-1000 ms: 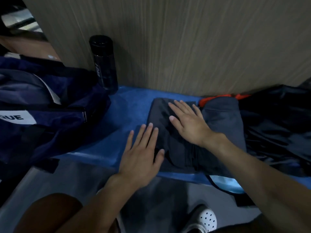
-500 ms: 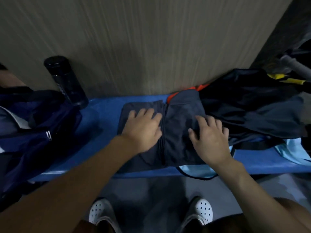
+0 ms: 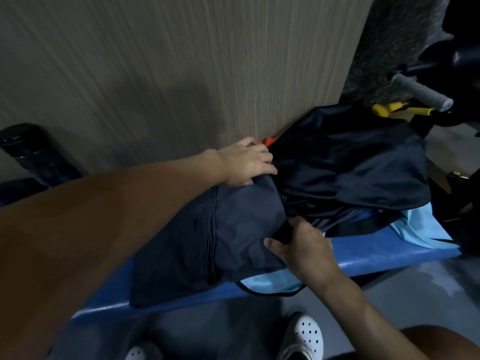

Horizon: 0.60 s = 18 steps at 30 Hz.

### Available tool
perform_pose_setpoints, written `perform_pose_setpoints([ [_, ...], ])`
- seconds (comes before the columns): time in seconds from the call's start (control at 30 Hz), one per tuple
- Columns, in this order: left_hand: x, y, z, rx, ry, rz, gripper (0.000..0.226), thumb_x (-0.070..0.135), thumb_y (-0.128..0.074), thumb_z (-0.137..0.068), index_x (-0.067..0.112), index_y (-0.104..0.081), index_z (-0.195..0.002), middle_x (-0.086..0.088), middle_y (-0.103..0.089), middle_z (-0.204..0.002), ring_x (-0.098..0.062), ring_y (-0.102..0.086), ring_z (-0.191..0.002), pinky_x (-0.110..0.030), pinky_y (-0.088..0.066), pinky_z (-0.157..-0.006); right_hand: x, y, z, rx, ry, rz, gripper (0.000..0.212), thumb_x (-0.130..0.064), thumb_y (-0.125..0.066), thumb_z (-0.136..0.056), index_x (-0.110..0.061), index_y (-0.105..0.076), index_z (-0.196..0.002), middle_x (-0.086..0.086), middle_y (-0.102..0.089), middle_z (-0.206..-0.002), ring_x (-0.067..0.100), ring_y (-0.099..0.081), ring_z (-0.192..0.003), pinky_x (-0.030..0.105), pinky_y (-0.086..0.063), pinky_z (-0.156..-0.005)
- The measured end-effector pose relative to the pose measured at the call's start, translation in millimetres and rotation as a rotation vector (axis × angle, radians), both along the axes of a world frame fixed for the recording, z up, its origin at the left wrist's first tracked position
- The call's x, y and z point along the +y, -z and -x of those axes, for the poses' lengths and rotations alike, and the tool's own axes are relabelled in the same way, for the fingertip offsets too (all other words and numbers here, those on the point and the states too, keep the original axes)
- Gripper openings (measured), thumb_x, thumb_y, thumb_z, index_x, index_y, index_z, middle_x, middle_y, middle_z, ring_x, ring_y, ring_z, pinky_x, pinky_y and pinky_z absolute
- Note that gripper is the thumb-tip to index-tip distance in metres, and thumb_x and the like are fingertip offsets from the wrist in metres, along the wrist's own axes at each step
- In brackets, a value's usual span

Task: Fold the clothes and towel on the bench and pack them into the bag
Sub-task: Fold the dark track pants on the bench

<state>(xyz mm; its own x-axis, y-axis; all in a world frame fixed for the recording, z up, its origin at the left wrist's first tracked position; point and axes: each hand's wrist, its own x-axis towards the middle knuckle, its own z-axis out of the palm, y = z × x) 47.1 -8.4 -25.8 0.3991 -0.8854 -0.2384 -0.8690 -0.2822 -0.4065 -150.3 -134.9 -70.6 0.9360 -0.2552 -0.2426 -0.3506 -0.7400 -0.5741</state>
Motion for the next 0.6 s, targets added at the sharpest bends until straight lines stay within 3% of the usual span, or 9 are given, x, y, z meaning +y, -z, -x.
perform_pose_setpoints([
  [0.07,1.4,-0.6,-4.2,-0.013,0.050,0.033,0.037,0.036,-0.065,-0.088,0.029,-0.058,-0.124,0.005,-0.049,-0.126,-0.019,-0.035,-0.130,-0.038,-0.021,-0.114,1.6,0.0,-2.5,-0.024,-0.011,-0.002,0.035,-0.047,-0.065,-0.084,-0.024,-0.059,-0.109,0.000,-0.068,-0.108,0.026,-0.057,-0.113,0.038,-0.033,-0.094],
  [0.17,14.9,-5.1,-10.6,0.011,0.057,0.112,0.020,0.032,-0.065,-0.086,0.024,-0.059,-0.103,0.005,-0.052,-0.129,-0.019,-0.035,-0.135,-0.038,-0.023,-0.110,4.4,-3.3,-5.9,-0.105,0.021,-0.058,0.016,-0.034,-0.064,-0.084,-0.020,-0.058,-0.087,0.002,-0.067,-0.089,0.030,-0.060,-0.098,0.035,-0.037,-0.083],
  [0.27,37.8,-13.0,-14.5,0.045,-0.014,0.146,0.016,0.027,-0.065,-0.085,0.023,-0.053,-0.096,0.006,-0.058,-0.127,-0.018,-0.036,-0.140,-0.038,-0.022,-0.108,8.5,-4.3,-10.1,-0.206,0.042,-0.221,0.011,-0.021,-0.064,-0.084,-0.016,-0.054,-0.081,0.002,-0.063,-0.076,0.026,-0.060,-0.077,0.029,-0.044,-0.064],
  [0.33,58.8,-18.4,-15.8,0.033,-0.029,0.191,0.019,0.025,-0.066,-0.084,0.024,-0.052,-0.096,0.001,-0.061,-0.121,-0.018,-0.048,-0.130,-0.037,-0.024,-0.107,13.2,-5.8,-13.1,-0.267,0.023,-0.299,0.010,-0.014,-0.064,-0.085,-0.017,-0.055,-0.082,0.001,-0.061,-0.072,0.018,-0.058,-0.068,0.023,-0.041,-0.053],
  [0.47,105.0,-24.5,-16.7,-0.006,-0.023,0.268,0.019,0.023,-0.065,-0.080,0.022,-0.050,-0.091,-0.005,-0.065,-0.106,-0.025,-0.061,-0.106,-0.038,-0.034,-0.099,24.9,-8.6,-20.7,-0.387,0.012,-0.343,0.011,-0.013,-0.068,-0.084,-0.019,-0.060,-0.080,-0.001,-0.060,-0.065,0.013,-0.056,-0.061,0.030,-0.046,-0.059],
  [0.6,149.7,-23.3,-10.6,-0.014,-0.044,0.335,0.016,0.027,-0.053,-0.085,0.015,-0.057,-0.095,-0.006,-0.066,-0.107,-0.028,-0.060,-0.108,-0.039,-0.036,-0.097,48.3,-10.9,-15.4,-0.552,-0.126,-0.297,0.014,-0.013,-0.071,-0.081,-0.019,-0.061,-0.074,-0.006,-0.056,-0.060,0.011,-0.052,-0.058,0.026,-0.041,-0.055],
])
